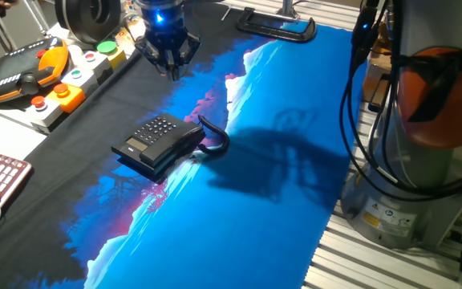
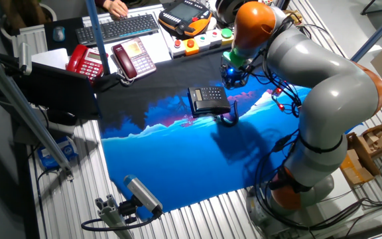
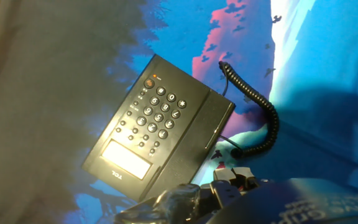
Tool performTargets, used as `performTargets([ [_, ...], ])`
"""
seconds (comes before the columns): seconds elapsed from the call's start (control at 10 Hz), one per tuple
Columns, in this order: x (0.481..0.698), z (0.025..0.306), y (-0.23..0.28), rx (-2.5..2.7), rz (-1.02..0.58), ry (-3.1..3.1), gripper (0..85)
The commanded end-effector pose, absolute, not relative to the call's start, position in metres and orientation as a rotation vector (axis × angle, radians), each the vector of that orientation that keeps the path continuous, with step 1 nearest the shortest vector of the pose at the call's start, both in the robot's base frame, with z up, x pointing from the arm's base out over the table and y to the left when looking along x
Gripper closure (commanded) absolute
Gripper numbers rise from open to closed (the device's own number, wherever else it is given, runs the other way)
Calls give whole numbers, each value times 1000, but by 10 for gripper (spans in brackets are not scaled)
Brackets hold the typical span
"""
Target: Place the handset of the telephone on the corresponding phone cradle
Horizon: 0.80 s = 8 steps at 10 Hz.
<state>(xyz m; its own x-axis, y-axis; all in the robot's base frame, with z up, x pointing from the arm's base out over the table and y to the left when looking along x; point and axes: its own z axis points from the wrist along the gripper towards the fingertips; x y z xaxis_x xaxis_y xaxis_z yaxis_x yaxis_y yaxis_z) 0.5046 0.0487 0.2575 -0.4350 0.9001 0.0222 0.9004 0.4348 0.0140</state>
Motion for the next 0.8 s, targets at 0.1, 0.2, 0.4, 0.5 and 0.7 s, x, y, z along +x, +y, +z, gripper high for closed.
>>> performTargets([
  [0.1, 503, 258, 49, -1662, -28, -2666, 843],
  [0.2, 503, 258, 49, -1657, -23, -2676, 843],
  [0.4, 504, 258, 50, -1650, -25, -2679, 843],
  [0.5, 503, 258, 50, -1649, -26, -2682, 843],
  [0.7, 504, 257, 50, -1649, -24, -2682, 843],
])
